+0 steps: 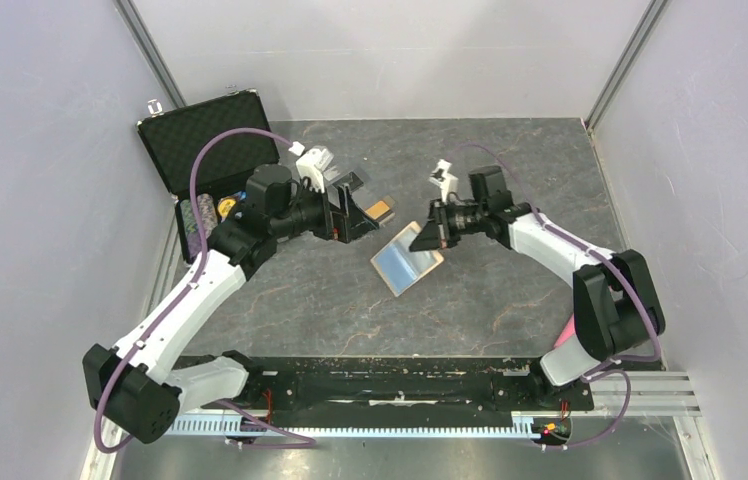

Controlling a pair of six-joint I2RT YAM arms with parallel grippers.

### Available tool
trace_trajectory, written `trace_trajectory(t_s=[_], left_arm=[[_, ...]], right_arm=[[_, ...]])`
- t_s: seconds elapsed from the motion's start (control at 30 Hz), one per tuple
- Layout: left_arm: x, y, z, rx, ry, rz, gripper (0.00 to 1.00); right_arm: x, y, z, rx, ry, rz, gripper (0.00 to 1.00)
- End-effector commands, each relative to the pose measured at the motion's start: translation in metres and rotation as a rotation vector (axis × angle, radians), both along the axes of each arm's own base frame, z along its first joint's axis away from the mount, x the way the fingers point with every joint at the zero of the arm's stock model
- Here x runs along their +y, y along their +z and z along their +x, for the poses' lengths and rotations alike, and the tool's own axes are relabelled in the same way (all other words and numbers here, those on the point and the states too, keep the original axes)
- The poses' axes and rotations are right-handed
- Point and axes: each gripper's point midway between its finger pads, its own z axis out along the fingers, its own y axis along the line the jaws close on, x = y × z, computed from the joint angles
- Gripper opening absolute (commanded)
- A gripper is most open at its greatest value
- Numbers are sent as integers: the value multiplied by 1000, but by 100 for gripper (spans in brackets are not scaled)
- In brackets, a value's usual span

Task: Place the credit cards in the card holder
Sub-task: Open the card holder, then place the card holder at the center of the board.

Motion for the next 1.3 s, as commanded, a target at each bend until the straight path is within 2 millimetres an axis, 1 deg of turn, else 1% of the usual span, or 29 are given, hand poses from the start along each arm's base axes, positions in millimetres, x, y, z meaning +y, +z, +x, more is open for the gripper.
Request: trace_trajectory(t_s=[0.0,0.07,0.1,0.13,0.2,0.3,0.4,0.5,0.57,0.63,0.73,0.77,0.87,0.9,0.93,1.03,1.07,1.17,1.27], left_arm=[[-10,21,11,-19,20,-158,100],[-12,21,11,8,21,-181,100],[-12,20,11,23,27,-188,100],[-12,19,12,34,35,-192,100],[-10,17,13,44,44,-189,100],[-7,11,14,57,62,-180,100],[-4,6,14,67,68,-175,100],[-5,3,15,74,71,-186,100],[-2,-2,19,101,119,-206,100],[4,-2,24,110,175,-237,100],[10,0,26,102,172,-272,100],[11,-2,25,108,159,-278,100],[13,-6,23,129,103,-306,100],[13,-7,22,140,87,-321,100],[12,-10,21,157,66,-338,100],[14,-19,24,214,63,-374,100],[15,-22,25,226,75,-374,100],[24,-33,32,235,145,-321,100],[43,-46,37,233,249,-195,100]], right_arm=[[-25,20,37,-22,-260,119,0],[-38,10,42,7,-352,152,0],[-44,3,42,34,-390,167,0],[-50,2,46,37,-435,196,0],[-63,-10,49,74,-525,213,0],[-81,-34,49,118,-617,166,0],[-91,-59,42,144,-634,60,0],[-99,-79,33,172,-631,-27,0],[-103,-89,28,185,-631,-70,0],[-108,-96,24,186,-630,-111,1],[-113,-102,21,181,-627,-158,7],[-115,-104,21,183,-629,-172,13],[-120,-108,18,181,-629,-207,24],[-121,-109,19,175,-629,-213,32],[-123,-112,15,190,-629,-236,41],[-130,-114,15,173,-631,-279,52],[-133,-113,16,162,-631,-299,57],[-145,-110,21,118,-645,-375,72],[-157,-104,28,72,-655,-447,79]])
